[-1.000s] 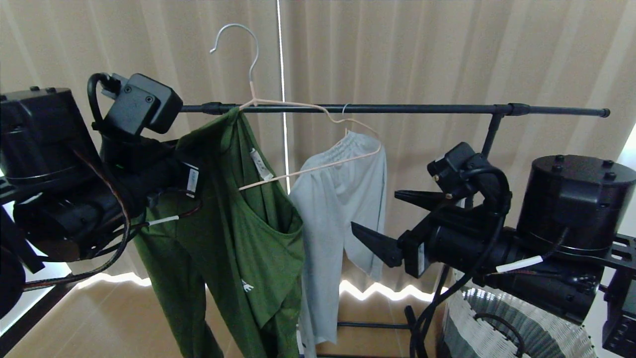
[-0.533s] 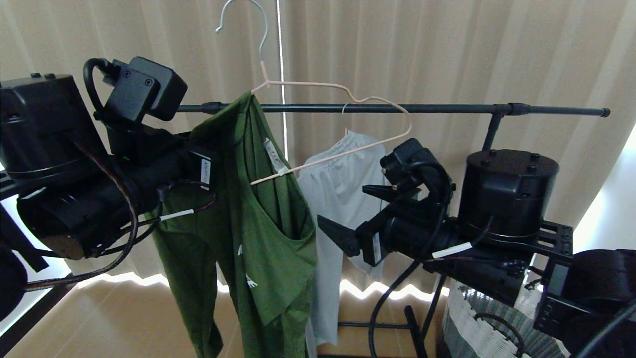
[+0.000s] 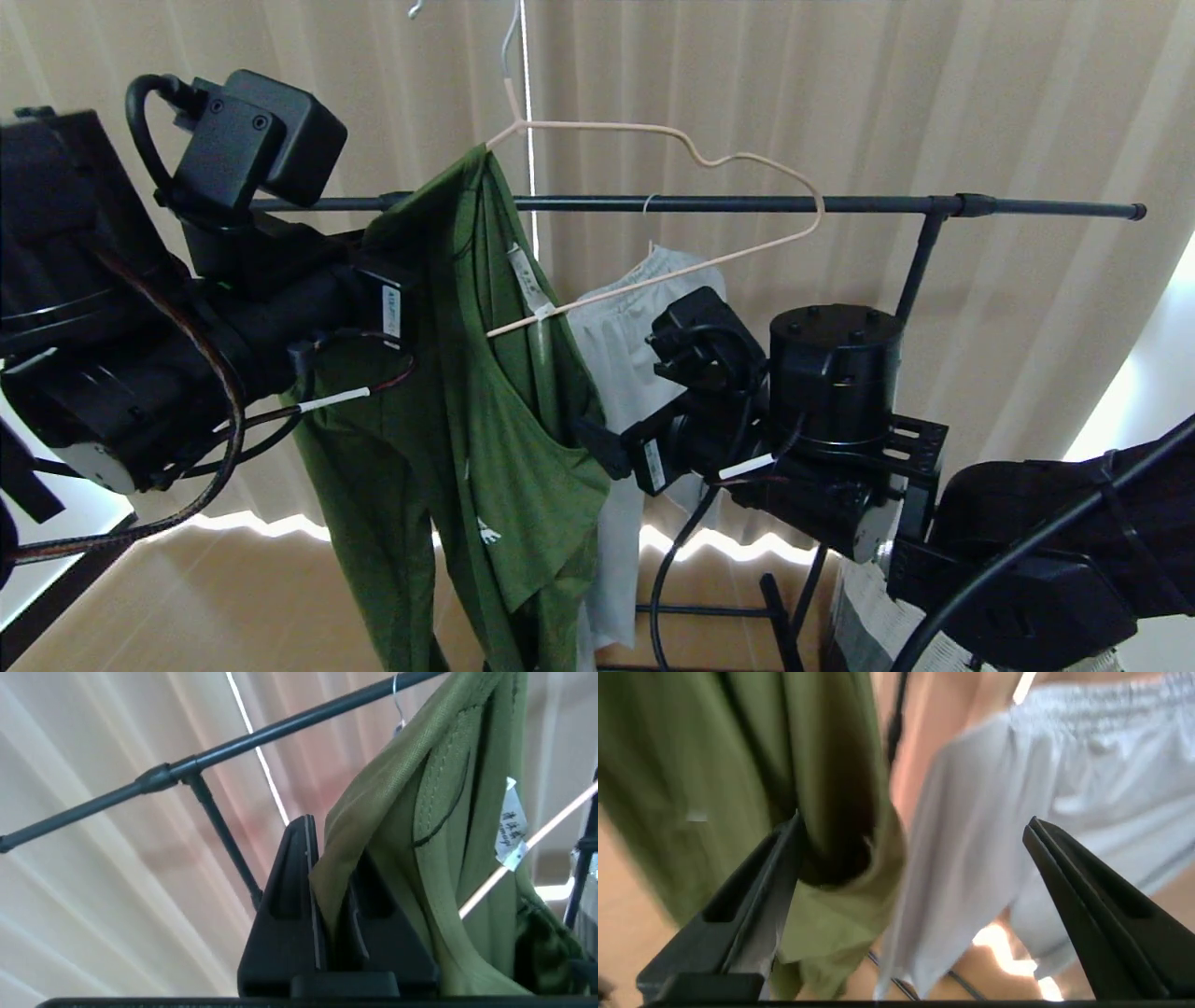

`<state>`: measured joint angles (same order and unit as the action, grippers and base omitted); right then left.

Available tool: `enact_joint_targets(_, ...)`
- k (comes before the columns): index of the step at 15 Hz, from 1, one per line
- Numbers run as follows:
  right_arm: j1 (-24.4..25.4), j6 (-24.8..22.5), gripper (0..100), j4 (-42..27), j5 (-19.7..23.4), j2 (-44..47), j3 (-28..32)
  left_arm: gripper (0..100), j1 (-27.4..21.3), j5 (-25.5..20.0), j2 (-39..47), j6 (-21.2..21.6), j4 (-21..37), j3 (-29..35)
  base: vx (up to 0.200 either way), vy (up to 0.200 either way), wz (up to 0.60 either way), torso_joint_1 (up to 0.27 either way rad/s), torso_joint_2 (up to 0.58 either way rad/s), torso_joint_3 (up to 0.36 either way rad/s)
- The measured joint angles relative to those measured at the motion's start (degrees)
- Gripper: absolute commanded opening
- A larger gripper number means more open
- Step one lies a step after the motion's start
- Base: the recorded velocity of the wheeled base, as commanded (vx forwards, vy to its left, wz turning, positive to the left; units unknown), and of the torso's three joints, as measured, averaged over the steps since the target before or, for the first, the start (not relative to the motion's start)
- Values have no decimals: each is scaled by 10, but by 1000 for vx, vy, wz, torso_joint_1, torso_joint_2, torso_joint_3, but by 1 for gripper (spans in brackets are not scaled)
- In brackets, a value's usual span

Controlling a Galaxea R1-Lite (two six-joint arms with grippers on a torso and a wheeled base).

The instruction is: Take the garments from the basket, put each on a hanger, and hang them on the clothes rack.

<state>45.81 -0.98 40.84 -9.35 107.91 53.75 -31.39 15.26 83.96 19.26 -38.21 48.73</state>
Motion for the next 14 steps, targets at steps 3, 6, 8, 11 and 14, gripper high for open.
enact_joint_targets(3, -11, -2, 100, 6, -17, 15, -1, 0, -9, 0, -7, 1, 0, -1, 0, 0, 0, 0, 0, 0)
enact_joint_targets(6, -36, -2, 100, 6, -32, 11, -22, 0, -9, 0, -11, 1, 0, 0, 0, 0, 0, 0, 0, 0)
enact_joint_targets(8, -58, -2, 100, 6, -36, -5, -49, 0, -9, 0, -12, 1, 0, -1, 0, 0, 0, 0, 0, 0)
enact_joint_targets(11, -114, -4, 100, 6, -36, -48, -89, 0, -8, 1, -17, 5, 2, -15, 0, 0, 0, 0, 0, 0)
enact_joint_targets(14, -184, -10, 100, 2, -35, -93, -103, 0, -7, 3, -24, 14, 4, -47, 0, 0, 0, 0, 0, 0)
